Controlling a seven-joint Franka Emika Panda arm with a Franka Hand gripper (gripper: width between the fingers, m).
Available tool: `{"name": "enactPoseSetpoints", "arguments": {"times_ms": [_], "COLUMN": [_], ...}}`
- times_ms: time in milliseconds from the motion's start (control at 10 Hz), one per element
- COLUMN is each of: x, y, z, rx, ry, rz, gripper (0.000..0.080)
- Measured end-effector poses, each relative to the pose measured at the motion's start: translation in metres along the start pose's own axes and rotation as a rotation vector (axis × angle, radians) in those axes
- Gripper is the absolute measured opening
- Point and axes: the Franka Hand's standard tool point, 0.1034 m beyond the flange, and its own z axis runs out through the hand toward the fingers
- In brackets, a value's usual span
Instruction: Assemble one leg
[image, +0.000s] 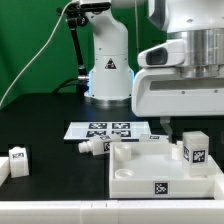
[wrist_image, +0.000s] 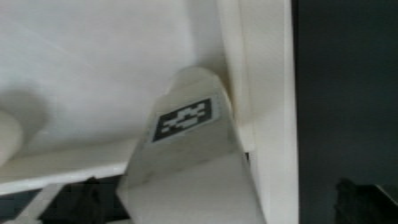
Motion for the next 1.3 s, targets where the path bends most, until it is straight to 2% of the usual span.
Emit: {"name": "enactPoseSetpoints", "arguments": {"times_ms": [200, 300, 400, 500, 600, 700, 800, 1300], "x": [0.0, 0.0002, 0.0001, 0.0001, 0.0003, 0.0003, 0.0003, -0.0002], "y": [0.0013, 0.0019, 0.0018, 0.0019, 0.0026, 0.0026, 0.0026, 0.0098], "z": [0.0009, 0.001, 0.001, 0.0011, 0.0011, 0.0012, 0.0012, 0.0024], "rx": [-0.004, -0.005, -0.004, -0.004, -0.005, -0.005, -0.005, -0.005], "ry": [0.004, 0.004, 0.004, 0.004, 0.004, 0.004, 0.004, 0.0], "rz": [-0.142, -0.172, -0.163, -0.16, -0.146, -0.146, -0.144, 0.524], "gripper": [0.0649, 0.0527, 0.0527, 0.0332, 0.0332, 0.0282, 0.0282, 0.0282]}}
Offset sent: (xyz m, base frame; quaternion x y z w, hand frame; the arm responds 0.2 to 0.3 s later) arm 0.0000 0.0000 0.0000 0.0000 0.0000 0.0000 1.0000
